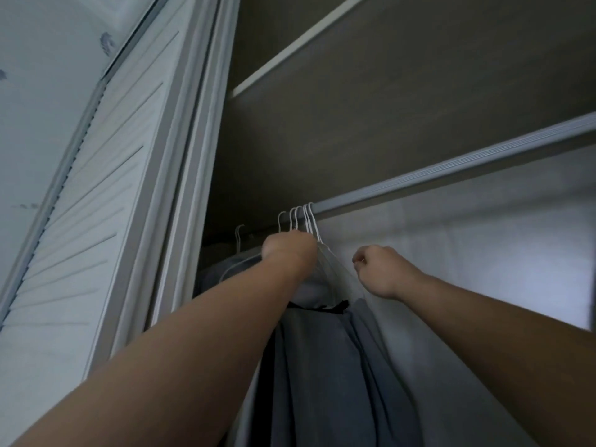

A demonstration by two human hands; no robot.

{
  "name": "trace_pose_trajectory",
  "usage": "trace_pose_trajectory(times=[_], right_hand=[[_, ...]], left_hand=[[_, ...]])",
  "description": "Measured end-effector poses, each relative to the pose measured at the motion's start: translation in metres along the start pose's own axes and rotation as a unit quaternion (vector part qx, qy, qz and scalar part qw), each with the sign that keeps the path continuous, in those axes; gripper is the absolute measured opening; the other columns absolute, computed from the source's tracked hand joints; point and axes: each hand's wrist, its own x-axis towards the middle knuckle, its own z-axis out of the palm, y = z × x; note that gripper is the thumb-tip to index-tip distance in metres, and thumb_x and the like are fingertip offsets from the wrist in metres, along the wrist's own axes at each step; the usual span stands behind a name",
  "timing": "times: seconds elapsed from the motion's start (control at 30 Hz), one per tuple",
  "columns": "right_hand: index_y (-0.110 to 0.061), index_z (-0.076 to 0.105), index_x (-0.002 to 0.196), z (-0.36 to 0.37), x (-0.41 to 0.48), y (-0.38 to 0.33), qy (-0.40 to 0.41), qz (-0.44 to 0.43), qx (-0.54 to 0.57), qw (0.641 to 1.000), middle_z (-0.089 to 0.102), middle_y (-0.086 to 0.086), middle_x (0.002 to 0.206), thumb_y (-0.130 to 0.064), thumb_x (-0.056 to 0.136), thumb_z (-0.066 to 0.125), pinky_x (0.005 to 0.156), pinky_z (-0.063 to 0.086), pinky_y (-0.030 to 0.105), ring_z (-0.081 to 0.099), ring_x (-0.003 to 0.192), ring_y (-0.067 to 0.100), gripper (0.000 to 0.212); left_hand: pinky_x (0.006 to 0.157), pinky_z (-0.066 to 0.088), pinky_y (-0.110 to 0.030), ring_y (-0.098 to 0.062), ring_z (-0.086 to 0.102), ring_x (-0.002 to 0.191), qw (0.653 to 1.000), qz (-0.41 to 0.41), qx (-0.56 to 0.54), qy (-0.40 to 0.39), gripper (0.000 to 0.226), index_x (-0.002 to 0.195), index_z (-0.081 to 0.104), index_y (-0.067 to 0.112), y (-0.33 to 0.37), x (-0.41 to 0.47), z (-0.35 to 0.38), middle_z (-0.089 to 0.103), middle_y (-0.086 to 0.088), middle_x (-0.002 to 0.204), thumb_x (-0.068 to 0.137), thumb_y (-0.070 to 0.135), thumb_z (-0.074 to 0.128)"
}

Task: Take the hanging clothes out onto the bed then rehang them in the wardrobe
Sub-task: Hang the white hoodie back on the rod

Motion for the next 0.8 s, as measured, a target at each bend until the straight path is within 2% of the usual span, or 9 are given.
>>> trace_pose_trajectory(times=[0.1,0.23,0.37,0.47,0.53,0.6,0.63,0.73,0.8], right_hand=[[-0.013,0.064,0.121,-0.017,-0.003,0.007,-0.003,0.007,-0.003,1.000,0.060,0.014,0.128,-0.022,0.098,0.044,0.097,0.047,0.034,0.057,0.113,0.031,0.032],[-0.006,0.069,0.109,-0.044,-0.006,0.014,0.012,0.022,0.015,1.000,0.068,0.017,0.114,-0.014,0.095,0.045,0.094,0.049,0.036,0.060,0.108,0.032,0.028],[0.001,0.069,0.104,-0.065,-0.012,0.022,0.020,0.062,0.086,0.994,0.070,0.021,0.107,-0.007,0.093,0.048,0.090,0.052,0.040,0.063,0.101,0.036,0.025],[-0.001,0.065,0.108,-0.075,-0.018,0.022,0.014,0.104,0.177,0.979,0.070,0.019,0.103,-0.013,0.097,0.048,0.071,0.046,0.034,0.065,0.087,0.031,0.024],[-0.004,0.061,0.113,-0.081,-0.022,0.018,0.014,0.125,0.231,0.965,0.070,0.013,0.101,-0.024,0.100,0.045,0.073,0.045,0.035,0.059,0.081,0.025,0.028],[-0.010,0.058,0.115,-0.085,-0.024,0.013,0.006,0.143,0.260,0.955,0.067,0.009,0.102,-0.035,0.101,0.044,0.081,0.050,0.040,0.061,0.085,0.023,0.032],[-0.013,0.055,0.114,-0.086,-0.025,0.009,-0.002,0.152,0.267,0.952,0.066,0.007,0.106,-0.042,0.100,0.043,0.085,0.051,0.043,0.062,0.090,0.024,0.034],[-0.021,0.050,0.118,-0.083,-0.024,-0.001,-0.036,0.173,0.275,0.945,0.059,0.005,0.119,-0.062,0.093,0.043,0.084,0.055,0.048,0.063,0.097,0.024,0.049],[-0.028,0.047,0.130,-0.075,-0.022,-0.011,-0.063,0.178,0.284,0.940,0.052,0.003,0.129,-0.072,0.086,0.046,0.078,0.058,0.048,0.062,0.097,0.025,0.063]], left_hand=[[0.093,0.048,-0.042,-0.034,0.057,0.119,0.995,-0.011,-0.091,-0.039,0.033,0.129,0.057,0.004,0.014,-0.001,-0.011,0.057,-0.016,0.132,0.100,0.012,0.043],[0.096,0.046,-0.035,-0.033,0.056,0.123,0.986,0.005,-0.155,-0.057,0.036,0.129,0.058,-0.002,0.037,-0.005,-0.022,0.055,-0.019,0.136,0.103,0.010,0.035],[0.079,0.044,-0.033,-0.034,0.060,0.113,0.965,0.030,-0.259,-0.037,0.032,0.119,0.062,-0.002,0.066,-0.018,-0.033,0.061,-0.019,0.124,0.100,0.009,0.040],[0.073,0.043,-0.030,-0.033,0.062,0.109,0.957,0.051,-0.284,-0.017,0.026,0.113,0.063,-0.002,0.084,-0.020,-0.041,0.065,-0.019,0.117,0.099,0.012,0.045],[0.066,0.044,-0.028,-0.033,0.065,0.099,0.960,0.071,-0.269,-0.021,0.024,0.094,0.066,0.001,0.081,-0.017,-0.047,0.068,-0.020,0.103,0.100,0.018,0.049],[0.063,0.043,-0.028,-0.027,0.064,0.080,0.955,0.075,-0.284,-0.038,0.037,0.079,0.065,0.009,0.065,-0.009,-0.051,0.067,-0.018,0.085,0.099,0.037,0.053],[0.069,0.045,-0.029,-0.024,0.063,0.080,0.949,0.056,-0.307,-0.044,0.042,0.083,0.068,0.010,0.055,-0.002,-0.053,0.068,-0.014,0.088,0.099,0.045,0.051],[0.101,0.045,-0.038,-0.030,0.059,0.112,0.950,-0.045,-0.308,-0.028,0.050,0.121,0.066,0.014,0.020,0.013,-0.048,0.064,-0.012,0.123,0.095,0.054,0.051],[0.105,0.042,-0.041,-0.035,0.053,0.123,0.962,-0.108,-0.245,-0.044,0.058,0.135,0.055,0.016,-0.001,0.018,-0.040,0.055,-0.015,0.136,0.089,0.051,0.059]])
